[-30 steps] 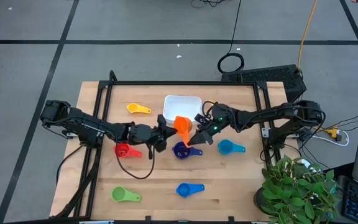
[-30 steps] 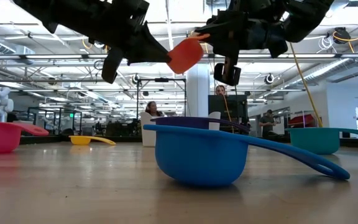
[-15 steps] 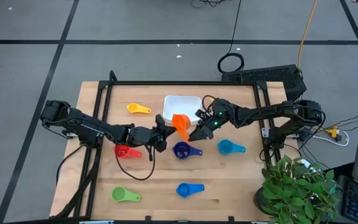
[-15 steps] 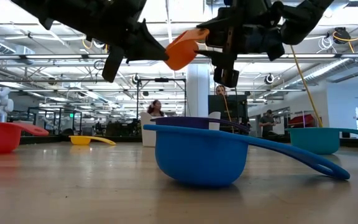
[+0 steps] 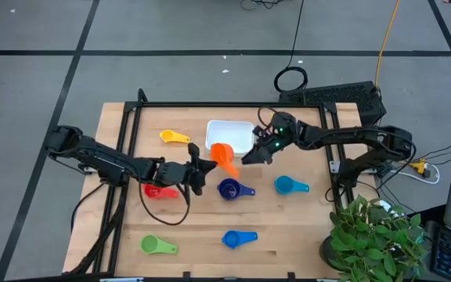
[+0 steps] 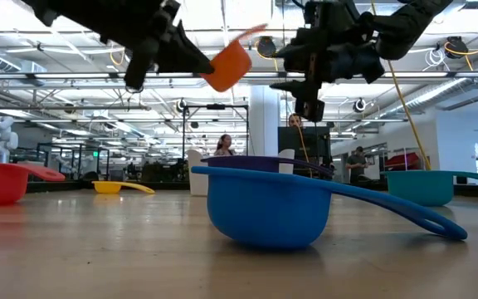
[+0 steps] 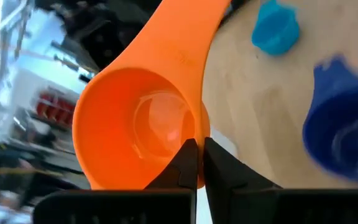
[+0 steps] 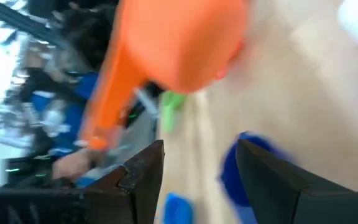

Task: Nest measuring cups in basket
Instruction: Stack the orange measuring cup on top of the purple measuring cup

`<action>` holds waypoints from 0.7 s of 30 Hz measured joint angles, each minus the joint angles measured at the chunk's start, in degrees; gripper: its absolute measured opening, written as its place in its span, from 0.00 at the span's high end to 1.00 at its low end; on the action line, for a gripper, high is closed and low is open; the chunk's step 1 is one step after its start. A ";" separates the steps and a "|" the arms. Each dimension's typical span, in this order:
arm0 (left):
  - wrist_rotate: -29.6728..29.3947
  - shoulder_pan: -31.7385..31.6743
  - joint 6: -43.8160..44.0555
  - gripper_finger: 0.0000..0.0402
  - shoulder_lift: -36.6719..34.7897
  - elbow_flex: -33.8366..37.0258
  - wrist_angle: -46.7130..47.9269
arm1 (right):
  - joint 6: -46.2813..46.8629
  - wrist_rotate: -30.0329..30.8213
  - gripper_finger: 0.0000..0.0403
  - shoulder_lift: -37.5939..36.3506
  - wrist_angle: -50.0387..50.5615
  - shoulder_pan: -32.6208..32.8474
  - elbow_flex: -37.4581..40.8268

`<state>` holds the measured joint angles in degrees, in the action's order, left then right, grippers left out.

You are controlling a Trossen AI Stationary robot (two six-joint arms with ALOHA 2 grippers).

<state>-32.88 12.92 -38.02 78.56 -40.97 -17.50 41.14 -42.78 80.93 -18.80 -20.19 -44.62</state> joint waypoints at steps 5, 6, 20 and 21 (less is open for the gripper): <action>7.66 0.12 20.36 0.98 -1.38 -4.68 10.55 | -11.27 10.65 0.52 -5.02 5.99 -1.59 0.00; 9.35 0.12 23.52 0.98 -1.38 -6.34 13.64 | -13.93 13.48 0.52 -6.22 6.89 -1.61 0.00; 15.03 -0.41 52.99 0.98 10.16 -29.29 46.74 | -34.99 42.85 0.52 -21.33 14.76 -1.50 0.00; 15.01 -0.42 54.20 0.98 11.57 -29.87 47.37 | -35.01 42.90 0.52 -21.88 15.20 -1.49 0.00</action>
<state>-17.87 12.49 16.18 90.14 -70.84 29.87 6.13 0.12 59.04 -3.61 -21.69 -44.62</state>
